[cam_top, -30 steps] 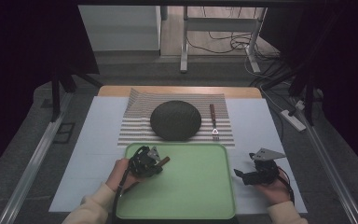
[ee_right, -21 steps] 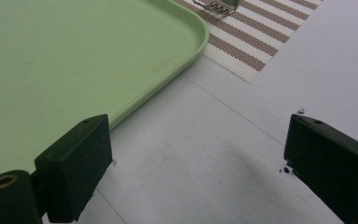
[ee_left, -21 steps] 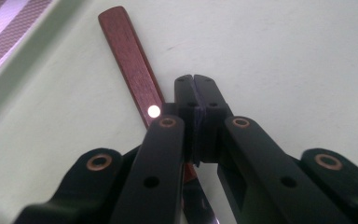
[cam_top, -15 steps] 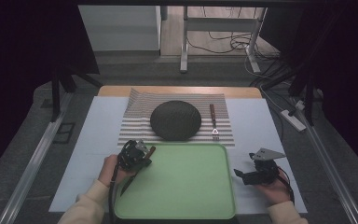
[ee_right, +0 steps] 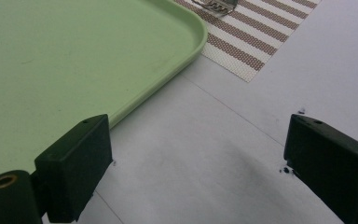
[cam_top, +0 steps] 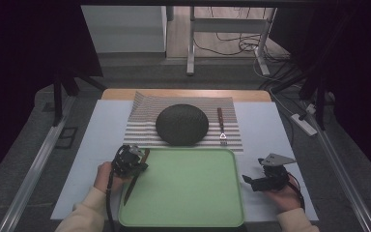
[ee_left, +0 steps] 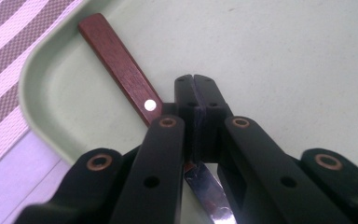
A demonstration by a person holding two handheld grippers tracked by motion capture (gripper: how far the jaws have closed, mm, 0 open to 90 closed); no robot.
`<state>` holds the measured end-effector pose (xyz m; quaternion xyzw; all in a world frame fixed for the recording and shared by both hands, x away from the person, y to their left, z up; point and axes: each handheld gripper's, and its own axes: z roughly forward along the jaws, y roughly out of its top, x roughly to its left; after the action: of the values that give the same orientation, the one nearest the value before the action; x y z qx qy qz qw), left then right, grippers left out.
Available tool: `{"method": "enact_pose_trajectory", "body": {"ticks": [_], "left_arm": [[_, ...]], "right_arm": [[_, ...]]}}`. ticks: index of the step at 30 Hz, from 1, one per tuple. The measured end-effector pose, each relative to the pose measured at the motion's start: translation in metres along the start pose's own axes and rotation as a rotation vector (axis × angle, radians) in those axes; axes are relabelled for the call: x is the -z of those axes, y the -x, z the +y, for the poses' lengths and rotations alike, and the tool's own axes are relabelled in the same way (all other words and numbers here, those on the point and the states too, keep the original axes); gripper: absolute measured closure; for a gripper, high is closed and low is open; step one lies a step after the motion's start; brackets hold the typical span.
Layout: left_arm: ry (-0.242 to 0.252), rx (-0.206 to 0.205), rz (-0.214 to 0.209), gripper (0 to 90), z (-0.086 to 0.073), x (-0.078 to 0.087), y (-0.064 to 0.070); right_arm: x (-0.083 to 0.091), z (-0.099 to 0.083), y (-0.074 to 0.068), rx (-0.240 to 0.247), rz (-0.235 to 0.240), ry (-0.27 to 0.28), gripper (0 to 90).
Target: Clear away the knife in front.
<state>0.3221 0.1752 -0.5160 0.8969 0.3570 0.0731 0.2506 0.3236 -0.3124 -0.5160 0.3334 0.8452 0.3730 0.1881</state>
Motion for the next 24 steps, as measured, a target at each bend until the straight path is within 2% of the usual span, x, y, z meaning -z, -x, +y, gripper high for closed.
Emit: {"method": "enact_pose_trajectory", "body": {"ticks": [5,12,21,23,24], "left_arm": [[-0.004,0.019,0.025,88.7,-0.009,0.005,-0.003],[0.011,0.039,0.018,88.7,-0.017,0.012,-0.003],[0.02,0.045,0.001,88.7,-0.017,0.01,-0.007],[0.027,0.041,0.012,88.7,-0.017,0.01,-0.006],[0.041,0.037,0.03,88.7,-0.017,0.011,-0.006]], "right_arm": [[0.0,0.0,0.0,0.002,-0.005,-0.002,7.6],[0.0,0.0,0.0,0.004,-0.008,-0.006,7.6],[0.001,0.0,0.0,-0.005,-0.005,0.001,7.6],[0.001,0.0,0.0,-0.01,-0.002,0.006,7.6],[0.001,-0.001,0.0,-0.011,-0.001,0.005,7.5]]}}
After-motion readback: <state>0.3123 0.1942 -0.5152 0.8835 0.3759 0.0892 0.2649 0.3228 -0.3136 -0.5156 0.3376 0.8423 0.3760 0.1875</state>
